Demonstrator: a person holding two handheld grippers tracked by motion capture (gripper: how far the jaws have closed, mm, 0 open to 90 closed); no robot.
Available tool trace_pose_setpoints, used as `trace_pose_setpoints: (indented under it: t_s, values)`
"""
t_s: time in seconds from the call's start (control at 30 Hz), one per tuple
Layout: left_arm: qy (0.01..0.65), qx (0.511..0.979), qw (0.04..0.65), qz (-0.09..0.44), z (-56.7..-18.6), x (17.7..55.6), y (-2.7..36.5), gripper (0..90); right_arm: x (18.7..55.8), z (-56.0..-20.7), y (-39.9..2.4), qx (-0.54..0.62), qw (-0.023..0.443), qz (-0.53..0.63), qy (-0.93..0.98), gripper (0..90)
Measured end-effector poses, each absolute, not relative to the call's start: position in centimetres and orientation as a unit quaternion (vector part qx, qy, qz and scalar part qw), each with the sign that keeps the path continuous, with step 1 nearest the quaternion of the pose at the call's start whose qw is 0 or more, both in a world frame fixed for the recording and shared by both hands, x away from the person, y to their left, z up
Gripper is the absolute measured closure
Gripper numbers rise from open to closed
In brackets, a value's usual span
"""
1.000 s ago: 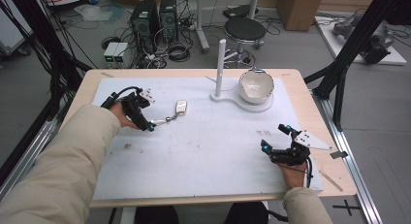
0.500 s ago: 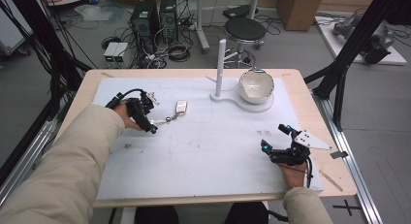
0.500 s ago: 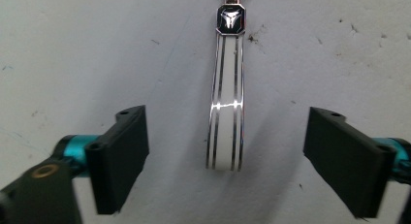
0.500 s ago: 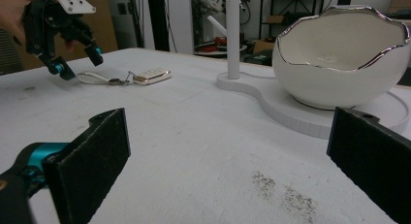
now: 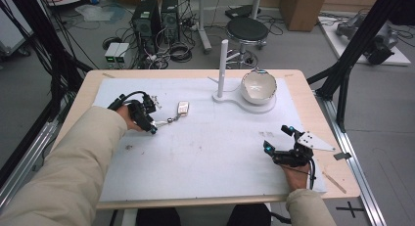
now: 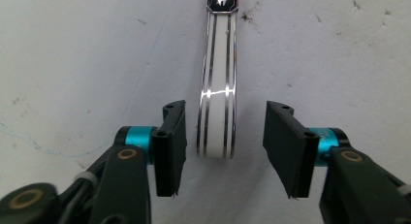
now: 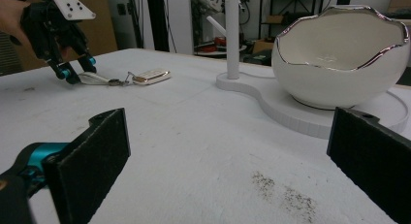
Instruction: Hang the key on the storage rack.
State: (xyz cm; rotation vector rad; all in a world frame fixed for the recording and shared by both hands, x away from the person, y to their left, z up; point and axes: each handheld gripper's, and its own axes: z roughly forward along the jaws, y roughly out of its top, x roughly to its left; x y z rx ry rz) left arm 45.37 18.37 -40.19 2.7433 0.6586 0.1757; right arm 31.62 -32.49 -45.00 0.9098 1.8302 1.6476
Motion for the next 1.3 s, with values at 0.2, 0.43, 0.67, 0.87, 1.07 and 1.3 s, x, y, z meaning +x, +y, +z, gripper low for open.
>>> trace_pose_setpoints:
  t_s: [0.2, 0.43, 0.67, 0.87, 1.07, 1.3]
  values:
    - [0.223, 0.962, 0.145, 0.069, -40.1, 45.2, 18.2, 72.9, 31.6, -45.0, -32.5, 0.337, 0.256, 0.607, 0.673, 0.8]
    - [0.218, 0.963, 0.144, 0.064, -40.1, 45.2, 18.1, 73.5, 31.6, -45.0, -32.5, 0.336, 0.257, 0.606, 0.673, 0.8]
    - [0.221, 0.961, 0.151, 0.063, -40.0, 44.9, 18.0, 73.6, 31.7, -45.0, -32.4, 0.335, 0.259, 0.603, 0.677, 0.8]
    - [0.211, 0.957, 0.189, 0.068, -38.8, 44.4, 17.8, 73.7, 31.7, -45.0, -32.3, 0.336, 0.261, 0.598, 0.68, 0.8]
    - [0.209, 0.946, 0.236, 0.072, -36.9, 43.9, 18.1, 73.8, 31.8, -44.9, -32.1, 0.337, 0.256, 0.589, 0.688, 0.8]
    - [0.211, 0.934, 0.275, 0.083, -35.3, 43.4, 18.0, 73.8, 32.6, -44.7, -31.8, 0.35, 0.236, 0.569, 0.706, 0.7]
